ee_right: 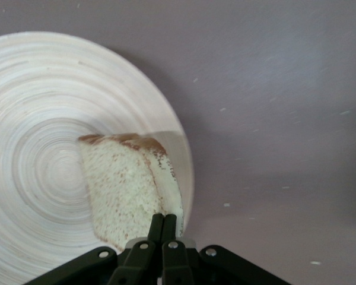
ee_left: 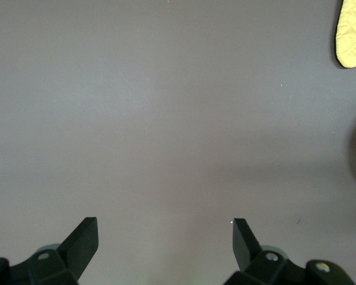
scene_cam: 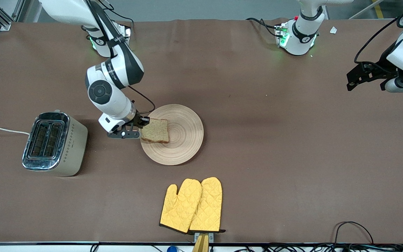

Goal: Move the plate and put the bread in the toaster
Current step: 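Carry the bread with the right gripper above the toaster slot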

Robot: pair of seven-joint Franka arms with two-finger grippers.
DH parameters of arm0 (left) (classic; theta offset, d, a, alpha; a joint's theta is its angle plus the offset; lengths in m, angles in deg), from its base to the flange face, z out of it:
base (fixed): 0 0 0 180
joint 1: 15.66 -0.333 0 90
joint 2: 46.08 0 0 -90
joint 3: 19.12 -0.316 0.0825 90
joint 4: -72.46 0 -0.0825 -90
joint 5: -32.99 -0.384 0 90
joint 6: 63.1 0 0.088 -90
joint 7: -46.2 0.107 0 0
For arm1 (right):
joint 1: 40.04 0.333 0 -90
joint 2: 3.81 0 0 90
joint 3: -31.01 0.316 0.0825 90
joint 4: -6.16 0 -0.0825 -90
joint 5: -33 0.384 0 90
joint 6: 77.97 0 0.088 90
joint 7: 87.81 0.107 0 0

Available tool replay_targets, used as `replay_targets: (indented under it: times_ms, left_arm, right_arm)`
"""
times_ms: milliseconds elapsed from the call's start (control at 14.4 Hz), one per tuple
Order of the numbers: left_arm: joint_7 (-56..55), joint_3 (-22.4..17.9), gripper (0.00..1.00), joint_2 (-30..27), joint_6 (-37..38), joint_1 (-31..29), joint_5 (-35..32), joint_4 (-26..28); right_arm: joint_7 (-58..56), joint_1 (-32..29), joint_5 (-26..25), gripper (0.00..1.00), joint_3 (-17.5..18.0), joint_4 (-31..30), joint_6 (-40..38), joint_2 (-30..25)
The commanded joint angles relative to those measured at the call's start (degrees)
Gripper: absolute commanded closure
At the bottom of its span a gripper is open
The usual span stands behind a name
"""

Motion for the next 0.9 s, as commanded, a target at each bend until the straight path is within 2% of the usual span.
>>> replay_targets:
  times_ms: [0, 138, 277, 554, 692, 830]
  left_arm:
    - [0.23, 0.3, 0.0, 0.41, 0.06, -0.06, -1.25, -1.02]
    - [0.23, 0.21, 0.0, 0.41, 0.06, -0.06, -1.16, -1.11]
    - [0.23, 0.21, 0.0, 0.41, 0.06, -0.06, -1.07, -1.11]
    - [0.06, 0.21, 0.0, 0.41, 0.06, -0.06, -1.16, -1.11]
    - [0.06, 0.3, 0.0, 0.5, -0.02, -0.06, -1.16, -1.11]
    - [0.06, 0.21, 0.0, 0.59, -0.02, -0.06, -1.16, -1.11]
  right_arm:
    - [2.38, -0.57, -3.96, 1.0, -0.13, 9.37, -13.67, -1.59]
    - [2.57, -1.1, -6.14, 1.0, -0.22, 15.46, -22.93, -1.94]
    - [2.13, -1.28, -12.9, 1.0, -0.04, 16.54, -27.52, -4.92]
    - [-4.0, -5.48, -18.01, 1.0, -0.39, 16.54, -30.52, -8.18]
    - [-10.14, -9.52, -21.62, 1.0, -0.39, 16.54, -31.13, -9.76]
    - [-17.17, -15.66, -21.81, 1.0, -0.39, 16.45, -31.14, -10.99]
